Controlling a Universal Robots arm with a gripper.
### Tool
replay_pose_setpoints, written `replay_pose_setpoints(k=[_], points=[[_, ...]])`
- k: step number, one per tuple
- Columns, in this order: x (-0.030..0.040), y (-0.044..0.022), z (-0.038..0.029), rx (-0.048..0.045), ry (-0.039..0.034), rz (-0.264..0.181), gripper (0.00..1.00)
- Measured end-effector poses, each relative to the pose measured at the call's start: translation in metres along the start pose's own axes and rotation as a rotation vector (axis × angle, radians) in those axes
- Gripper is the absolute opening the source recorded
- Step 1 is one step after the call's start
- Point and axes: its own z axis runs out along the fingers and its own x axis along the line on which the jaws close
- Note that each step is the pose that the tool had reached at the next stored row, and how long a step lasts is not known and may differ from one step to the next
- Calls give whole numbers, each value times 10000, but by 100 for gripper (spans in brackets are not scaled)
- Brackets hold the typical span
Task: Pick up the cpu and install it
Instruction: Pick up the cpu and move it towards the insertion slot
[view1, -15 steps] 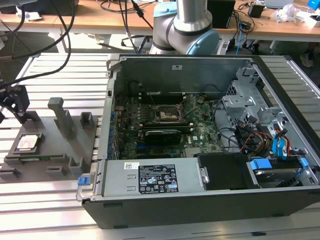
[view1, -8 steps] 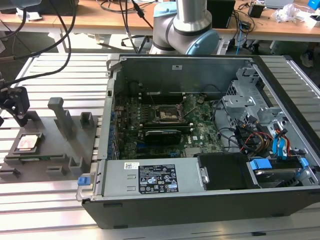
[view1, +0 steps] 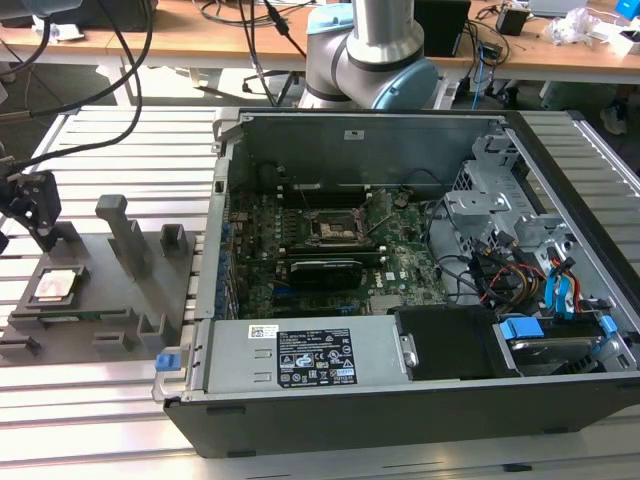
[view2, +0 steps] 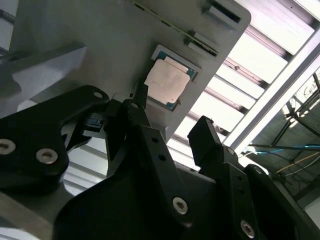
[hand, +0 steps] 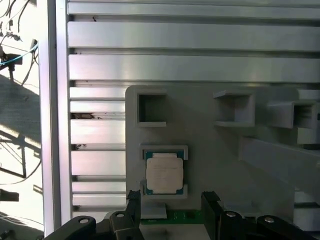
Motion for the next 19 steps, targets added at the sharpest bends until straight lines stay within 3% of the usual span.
replay_pose_setpoints(k=[6,19], points=[[1,0,2,-11,-1,-3,60],[3,4,71,-12,-2,-3,60]])
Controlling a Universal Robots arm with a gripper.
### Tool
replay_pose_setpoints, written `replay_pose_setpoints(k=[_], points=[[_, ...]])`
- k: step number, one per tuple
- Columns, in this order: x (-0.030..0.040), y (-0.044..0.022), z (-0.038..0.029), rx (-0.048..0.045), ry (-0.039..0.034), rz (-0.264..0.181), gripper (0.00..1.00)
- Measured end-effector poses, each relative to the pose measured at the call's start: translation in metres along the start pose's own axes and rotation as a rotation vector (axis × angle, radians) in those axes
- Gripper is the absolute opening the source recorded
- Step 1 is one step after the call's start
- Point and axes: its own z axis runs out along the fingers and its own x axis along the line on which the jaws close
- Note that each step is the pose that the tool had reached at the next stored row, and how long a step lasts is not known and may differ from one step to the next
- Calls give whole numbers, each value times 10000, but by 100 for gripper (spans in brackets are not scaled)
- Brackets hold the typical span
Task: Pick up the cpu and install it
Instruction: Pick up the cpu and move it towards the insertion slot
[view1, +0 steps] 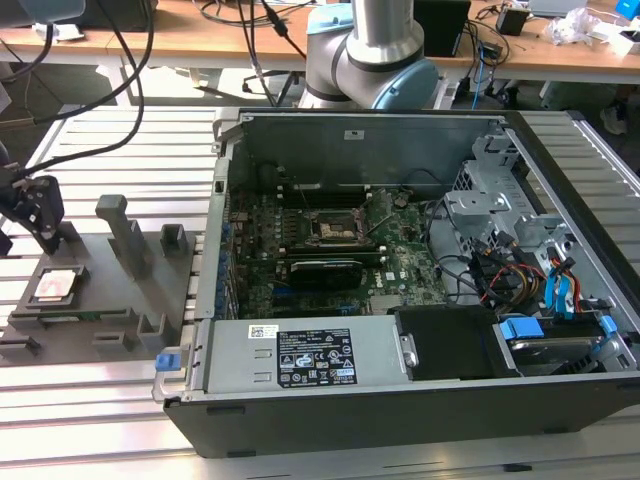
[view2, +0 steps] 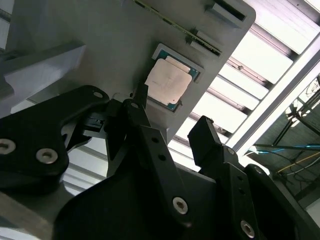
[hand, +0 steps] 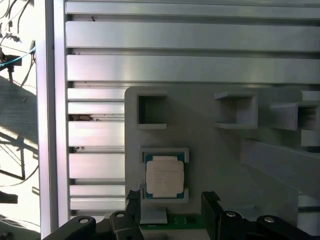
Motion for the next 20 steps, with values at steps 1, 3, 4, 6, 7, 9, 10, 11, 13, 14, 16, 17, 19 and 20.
replay_pose_setpoints(k=[1,3,4,6,7,9,10,11,13,14,16,17,19,20], points=[[0,0,6,1,0,0,60],[0,1,13,0,0,0,60],[0,1,20,0,0,-1,60],[1,1,30,0,0,0,60],[1,2,35,1,1,0,60],[1,2,45,0,0,0,60],[1,2,51,0,0,0,60],[2,3,55,0,1,0,60],[2,3,68,0,0,0,60],[2,4,75,1,1,0,60],[2,4,84,0,0,0,60],[3,4,89,1,0,0,60],[3,5,98,0,0,0,60],[3,5,101,1,0,0,60]])
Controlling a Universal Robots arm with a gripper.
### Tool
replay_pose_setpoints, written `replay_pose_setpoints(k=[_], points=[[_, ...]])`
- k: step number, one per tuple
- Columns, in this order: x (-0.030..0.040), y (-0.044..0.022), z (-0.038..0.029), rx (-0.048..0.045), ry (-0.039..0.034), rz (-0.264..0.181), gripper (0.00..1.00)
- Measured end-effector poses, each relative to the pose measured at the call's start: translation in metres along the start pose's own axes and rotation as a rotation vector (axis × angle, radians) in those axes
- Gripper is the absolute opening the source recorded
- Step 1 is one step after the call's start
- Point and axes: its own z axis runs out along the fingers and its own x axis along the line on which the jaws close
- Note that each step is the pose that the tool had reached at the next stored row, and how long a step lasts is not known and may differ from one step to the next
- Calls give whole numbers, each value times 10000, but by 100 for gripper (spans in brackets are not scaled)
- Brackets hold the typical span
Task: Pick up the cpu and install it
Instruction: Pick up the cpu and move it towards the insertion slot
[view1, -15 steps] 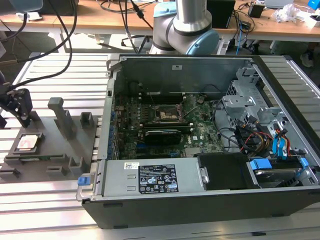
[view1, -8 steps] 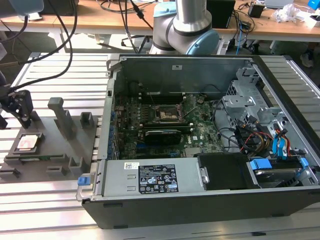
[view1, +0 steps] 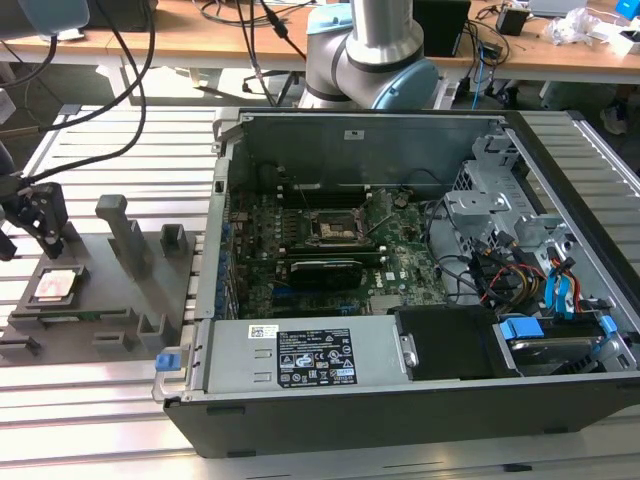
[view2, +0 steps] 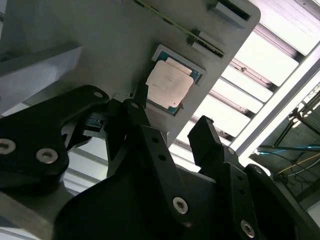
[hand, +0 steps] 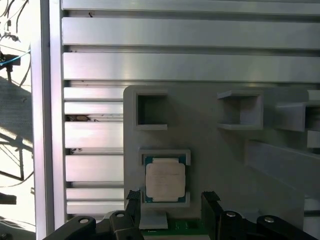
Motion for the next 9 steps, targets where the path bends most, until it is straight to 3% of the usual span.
replay_pose_setpoints(k=[9], points=[[1,2,49,0,0,0,60]])
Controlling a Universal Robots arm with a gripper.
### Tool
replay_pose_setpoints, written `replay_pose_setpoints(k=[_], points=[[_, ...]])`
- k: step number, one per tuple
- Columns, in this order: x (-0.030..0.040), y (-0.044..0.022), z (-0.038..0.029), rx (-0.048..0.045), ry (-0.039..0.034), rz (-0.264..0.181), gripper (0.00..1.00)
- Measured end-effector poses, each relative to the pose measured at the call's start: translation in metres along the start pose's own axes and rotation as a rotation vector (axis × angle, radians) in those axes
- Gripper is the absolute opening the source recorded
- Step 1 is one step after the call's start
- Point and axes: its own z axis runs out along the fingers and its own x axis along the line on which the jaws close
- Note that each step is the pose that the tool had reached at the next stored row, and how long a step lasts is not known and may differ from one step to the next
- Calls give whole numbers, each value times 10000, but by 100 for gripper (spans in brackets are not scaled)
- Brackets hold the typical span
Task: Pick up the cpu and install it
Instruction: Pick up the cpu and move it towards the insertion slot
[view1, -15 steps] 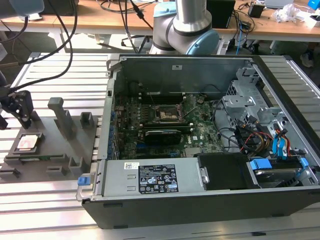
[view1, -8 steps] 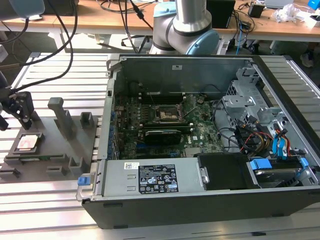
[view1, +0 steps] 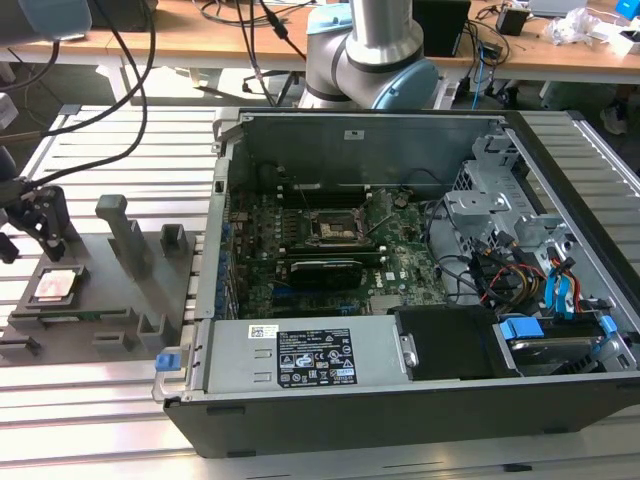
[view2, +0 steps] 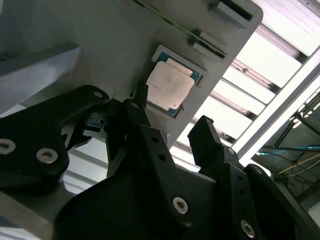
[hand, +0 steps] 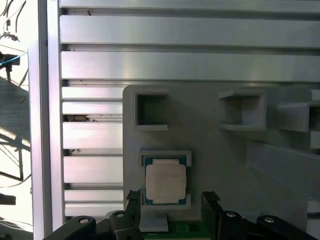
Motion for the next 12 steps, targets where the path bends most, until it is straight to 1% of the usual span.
replay_pose_setpoints(k=[12], points=[[2,3,57,-1,-1,0,60]])
